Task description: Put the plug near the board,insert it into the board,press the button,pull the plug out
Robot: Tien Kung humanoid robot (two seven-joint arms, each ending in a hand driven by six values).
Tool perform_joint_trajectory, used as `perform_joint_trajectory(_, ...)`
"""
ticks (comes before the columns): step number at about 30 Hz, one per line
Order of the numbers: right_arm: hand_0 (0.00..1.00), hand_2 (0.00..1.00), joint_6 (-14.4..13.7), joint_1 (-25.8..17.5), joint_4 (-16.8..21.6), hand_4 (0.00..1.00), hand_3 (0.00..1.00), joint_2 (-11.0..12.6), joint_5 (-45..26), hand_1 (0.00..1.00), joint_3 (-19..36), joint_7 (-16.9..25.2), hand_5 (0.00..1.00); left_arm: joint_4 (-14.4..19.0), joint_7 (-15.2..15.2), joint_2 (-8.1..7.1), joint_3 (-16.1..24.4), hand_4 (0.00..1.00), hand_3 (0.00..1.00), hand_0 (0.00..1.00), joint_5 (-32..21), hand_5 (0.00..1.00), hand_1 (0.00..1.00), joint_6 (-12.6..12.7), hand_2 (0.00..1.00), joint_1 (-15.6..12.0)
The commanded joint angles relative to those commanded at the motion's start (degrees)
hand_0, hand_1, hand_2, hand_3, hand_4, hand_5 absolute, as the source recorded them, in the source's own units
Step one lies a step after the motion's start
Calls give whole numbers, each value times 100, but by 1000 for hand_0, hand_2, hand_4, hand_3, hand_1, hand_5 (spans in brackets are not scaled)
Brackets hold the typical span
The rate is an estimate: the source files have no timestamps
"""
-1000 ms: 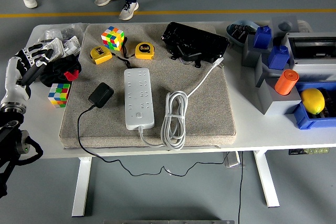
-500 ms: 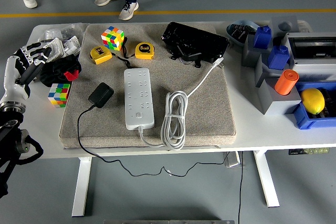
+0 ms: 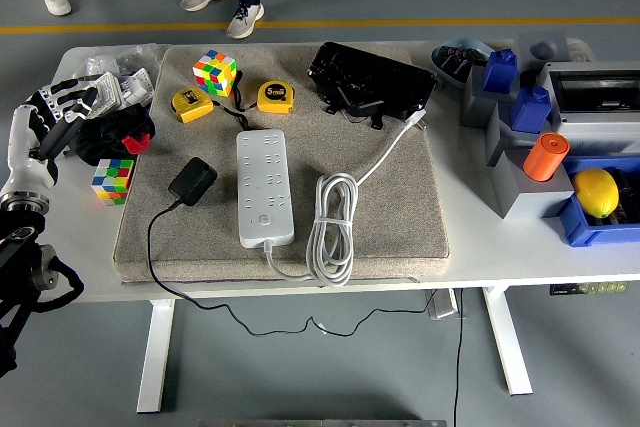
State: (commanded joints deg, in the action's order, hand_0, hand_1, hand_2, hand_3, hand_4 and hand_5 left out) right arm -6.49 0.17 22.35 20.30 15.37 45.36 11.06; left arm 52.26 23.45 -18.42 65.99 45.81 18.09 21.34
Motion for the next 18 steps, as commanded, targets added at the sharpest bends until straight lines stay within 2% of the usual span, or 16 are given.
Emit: perform_joint_trajectory(18,714,722,-1,-1,2,998,617,-2,-1,717,5,6,640,8,3,0,17,961,643,656,1,433,639,0,650,9)
